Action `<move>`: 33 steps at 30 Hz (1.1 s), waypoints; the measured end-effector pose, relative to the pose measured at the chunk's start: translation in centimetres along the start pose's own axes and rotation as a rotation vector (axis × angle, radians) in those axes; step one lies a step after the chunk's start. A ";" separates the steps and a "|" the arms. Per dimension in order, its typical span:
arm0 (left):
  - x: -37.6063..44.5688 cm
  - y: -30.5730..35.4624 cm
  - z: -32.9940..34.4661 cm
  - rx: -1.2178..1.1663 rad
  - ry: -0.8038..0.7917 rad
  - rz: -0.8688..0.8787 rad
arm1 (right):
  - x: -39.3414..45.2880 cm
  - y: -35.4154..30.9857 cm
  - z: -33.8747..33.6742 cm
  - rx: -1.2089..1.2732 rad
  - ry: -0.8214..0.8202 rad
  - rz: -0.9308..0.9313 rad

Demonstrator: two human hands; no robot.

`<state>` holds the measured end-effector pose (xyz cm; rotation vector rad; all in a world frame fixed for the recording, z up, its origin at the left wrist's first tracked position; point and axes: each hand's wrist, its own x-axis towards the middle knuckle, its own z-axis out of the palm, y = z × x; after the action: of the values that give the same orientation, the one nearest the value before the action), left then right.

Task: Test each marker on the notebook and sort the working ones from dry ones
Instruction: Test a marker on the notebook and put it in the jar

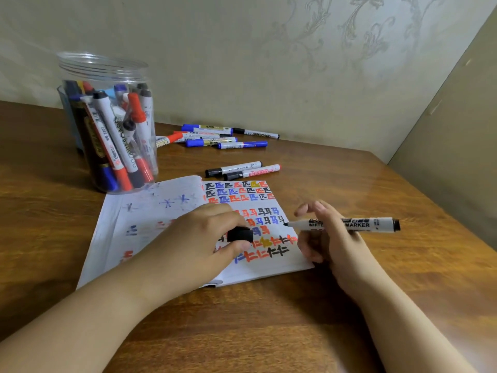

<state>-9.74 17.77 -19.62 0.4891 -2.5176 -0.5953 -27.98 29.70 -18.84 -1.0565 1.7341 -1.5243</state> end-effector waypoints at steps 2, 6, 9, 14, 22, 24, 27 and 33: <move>0.0 0.0 0.1 -0.009 -0.021 0.002 | 0.2 0.1 -0.1 -0.086 0.088 0.026; -0.1 -0.1 0.3 0.000 -0.087 -0.009 | 0.0 0.4 -0.2 -0.341 0.101 -0.025; -0.1 0.0 0.3 0.003 -0.113 -0.021 | 0.0 0.7 -0.3 -0.396 0.118 -0.076; 0.0 0.1 0.2 0.010 -0.131 -0.041 | 0.1 1.1 -0.3 -0.443 0.169 -0.144; -0.1 0.0 0.3 0.005 -0.138 -0.051 | 0.1 1.4 -0.6 -0.428 0.099 -0.126; -0.1 0.0 0.3 0.005 -0.140 -0.055 | 0.1 1.5 -0.6 -0.429 0.114 -0.129; -0.1 0.0 0.3 0.007 -0.139 -0.055 | 0.2 1.5 -0.7 -0.443 0.104 -0.137; -0.1 -0.1 0.3 0.014 -0.139 -0.061 | 0.4 1.8 -1.0 -0.359 0.120 -0.112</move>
<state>-9.82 17.82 -19.92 0.5489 -2.6471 -0.6557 -29.34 29.90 -20.42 -1.2784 2.1197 -1.3967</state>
